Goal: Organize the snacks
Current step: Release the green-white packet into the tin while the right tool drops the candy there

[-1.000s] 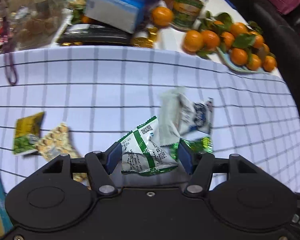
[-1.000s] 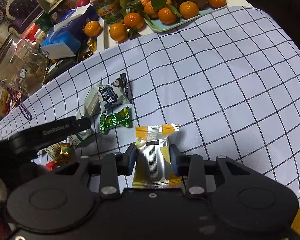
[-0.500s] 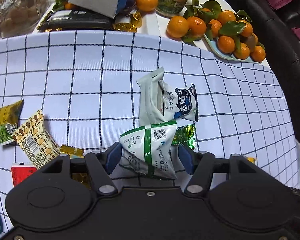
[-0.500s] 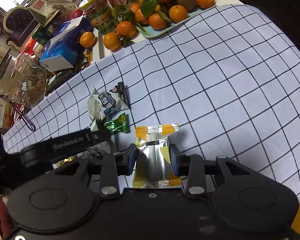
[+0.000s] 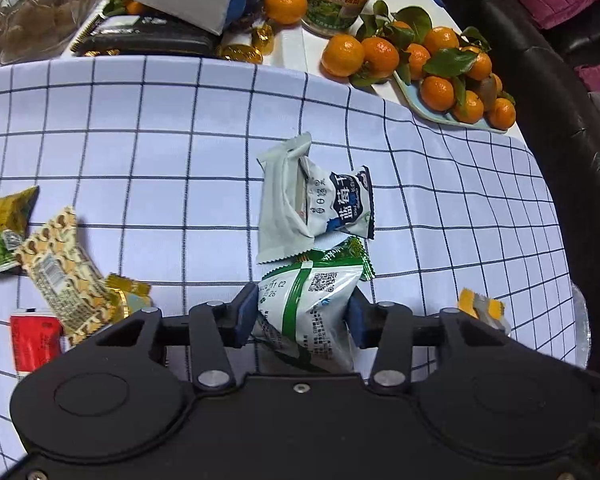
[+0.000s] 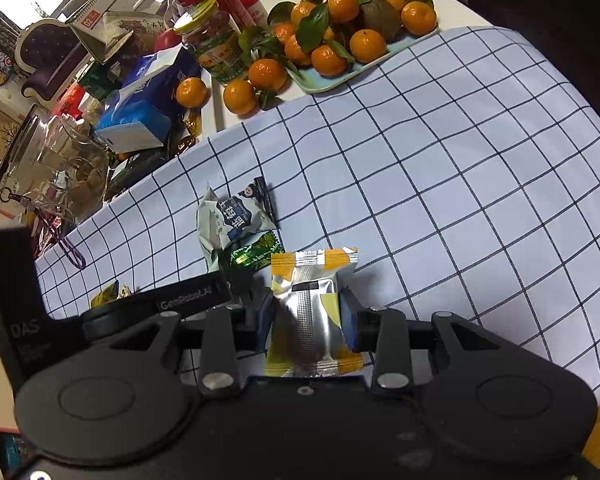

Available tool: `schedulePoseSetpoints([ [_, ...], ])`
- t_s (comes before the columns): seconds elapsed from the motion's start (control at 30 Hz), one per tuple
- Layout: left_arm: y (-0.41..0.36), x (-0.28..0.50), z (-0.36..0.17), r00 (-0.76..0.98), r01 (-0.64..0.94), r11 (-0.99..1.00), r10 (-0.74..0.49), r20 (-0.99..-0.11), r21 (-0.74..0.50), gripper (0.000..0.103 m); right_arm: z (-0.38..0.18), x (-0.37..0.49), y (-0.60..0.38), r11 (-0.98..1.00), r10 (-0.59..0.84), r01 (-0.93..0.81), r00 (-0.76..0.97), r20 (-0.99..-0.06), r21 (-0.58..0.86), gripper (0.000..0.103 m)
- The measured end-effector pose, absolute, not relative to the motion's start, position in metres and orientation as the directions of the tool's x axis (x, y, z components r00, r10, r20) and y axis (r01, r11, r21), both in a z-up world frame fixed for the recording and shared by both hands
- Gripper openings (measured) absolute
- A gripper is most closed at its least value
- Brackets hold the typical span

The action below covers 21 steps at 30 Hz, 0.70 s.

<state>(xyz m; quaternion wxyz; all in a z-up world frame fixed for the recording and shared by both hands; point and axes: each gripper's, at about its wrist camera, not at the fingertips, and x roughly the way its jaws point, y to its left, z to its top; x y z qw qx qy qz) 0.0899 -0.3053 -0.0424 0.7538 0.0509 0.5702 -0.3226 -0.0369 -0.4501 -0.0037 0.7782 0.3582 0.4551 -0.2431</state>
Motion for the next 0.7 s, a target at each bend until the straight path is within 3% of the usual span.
schedulePoseSetpoints([
  [0.37, -0.219, 0.114, 0.014, 0.368, 0.469, 0.859, -0.401, -0.839, -0.204, 0.053, 0.005, -0.002, -0.426, 0.635, -0.045, 0.683, 0.499, -0.866, 0.360, 0.037],
  [0.7, -0.093, 0.156, 0.031, 0.520, 0.192, 0.972, -0.215, -0.826, -0.132, 0.053, 0.017, 0.067, -0.335, 0.773, 0.048, 0.487, 0.595, -0.803, 0.407, 0.037],
])
